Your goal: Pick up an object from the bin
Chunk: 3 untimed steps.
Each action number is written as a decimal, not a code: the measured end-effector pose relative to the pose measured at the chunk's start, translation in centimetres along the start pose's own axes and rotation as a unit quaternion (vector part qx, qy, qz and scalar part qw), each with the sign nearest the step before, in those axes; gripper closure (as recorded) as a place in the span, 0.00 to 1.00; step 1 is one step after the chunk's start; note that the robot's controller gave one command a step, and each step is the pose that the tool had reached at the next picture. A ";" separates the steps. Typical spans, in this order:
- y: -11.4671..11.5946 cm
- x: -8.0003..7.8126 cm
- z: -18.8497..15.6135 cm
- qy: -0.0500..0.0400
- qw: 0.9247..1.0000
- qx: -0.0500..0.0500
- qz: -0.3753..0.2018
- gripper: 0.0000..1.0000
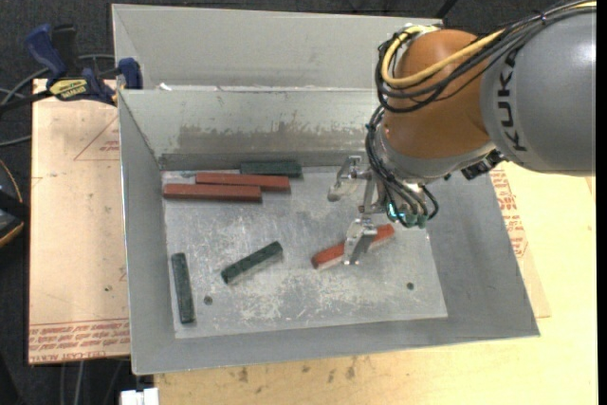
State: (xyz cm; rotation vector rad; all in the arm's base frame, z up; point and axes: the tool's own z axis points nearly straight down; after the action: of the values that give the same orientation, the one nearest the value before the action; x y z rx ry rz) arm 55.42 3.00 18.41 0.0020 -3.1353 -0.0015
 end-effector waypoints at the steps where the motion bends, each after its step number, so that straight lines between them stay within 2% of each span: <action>1: 0.0 -0.2 -0.3 -0.003 1.000 0.000 0.000 0.00; 2: -3.0 -1.1 10.7 -0.006 0.998 -0.001 -0.060 1.00; 3: -3.0 -1.1 10.7 -0.006 0.998 -0.001 -0.059 1.00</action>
Offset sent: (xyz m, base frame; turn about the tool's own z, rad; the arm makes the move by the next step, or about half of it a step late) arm 0.0061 -0.0315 -0.1141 -0.1207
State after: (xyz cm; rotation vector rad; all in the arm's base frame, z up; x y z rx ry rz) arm 56.44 0.05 7.72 0.1892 -3.1424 -0.0054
